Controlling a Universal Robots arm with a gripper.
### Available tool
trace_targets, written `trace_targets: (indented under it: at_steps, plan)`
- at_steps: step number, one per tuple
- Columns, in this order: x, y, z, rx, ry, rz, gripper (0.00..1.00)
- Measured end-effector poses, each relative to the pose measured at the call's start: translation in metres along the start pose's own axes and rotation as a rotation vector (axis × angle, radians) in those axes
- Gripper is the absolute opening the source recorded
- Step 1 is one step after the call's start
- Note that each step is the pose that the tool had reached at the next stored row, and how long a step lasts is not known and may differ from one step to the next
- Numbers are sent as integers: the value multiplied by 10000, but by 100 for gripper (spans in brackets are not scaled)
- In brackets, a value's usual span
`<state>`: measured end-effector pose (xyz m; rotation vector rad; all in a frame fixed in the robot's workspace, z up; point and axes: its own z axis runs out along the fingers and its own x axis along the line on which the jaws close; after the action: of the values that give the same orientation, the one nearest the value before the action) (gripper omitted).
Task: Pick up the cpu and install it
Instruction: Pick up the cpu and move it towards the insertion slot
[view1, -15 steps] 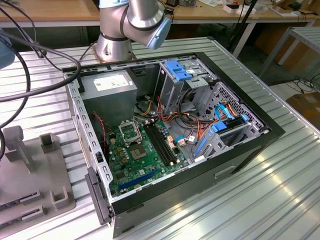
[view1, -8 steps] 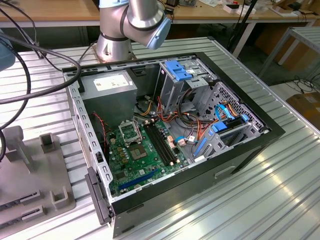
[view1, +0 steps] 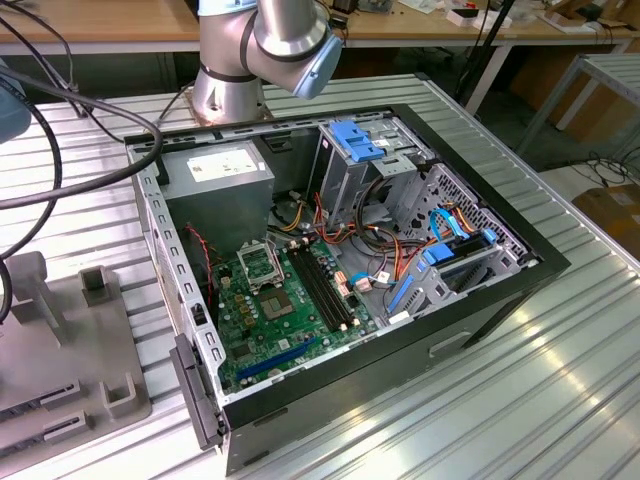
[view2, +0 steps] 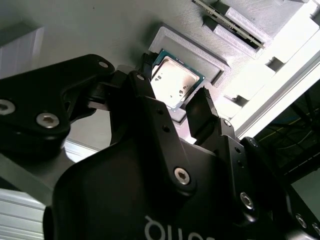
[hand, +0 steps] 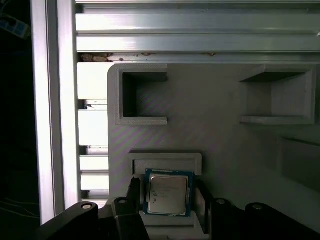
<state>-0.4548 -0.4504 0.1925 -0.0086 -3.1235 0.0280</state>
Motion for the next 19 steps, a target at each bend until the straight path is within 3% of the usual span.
trace_targets:
  at_steps: [4, 6, 19]
  plan:
    - [0, 0, 0, 0, 0, 0, 55]
    - [0, 0, 0, 1, 0, -1, 47]
    - [0, 0, 0, 0, 0, -2, 47]
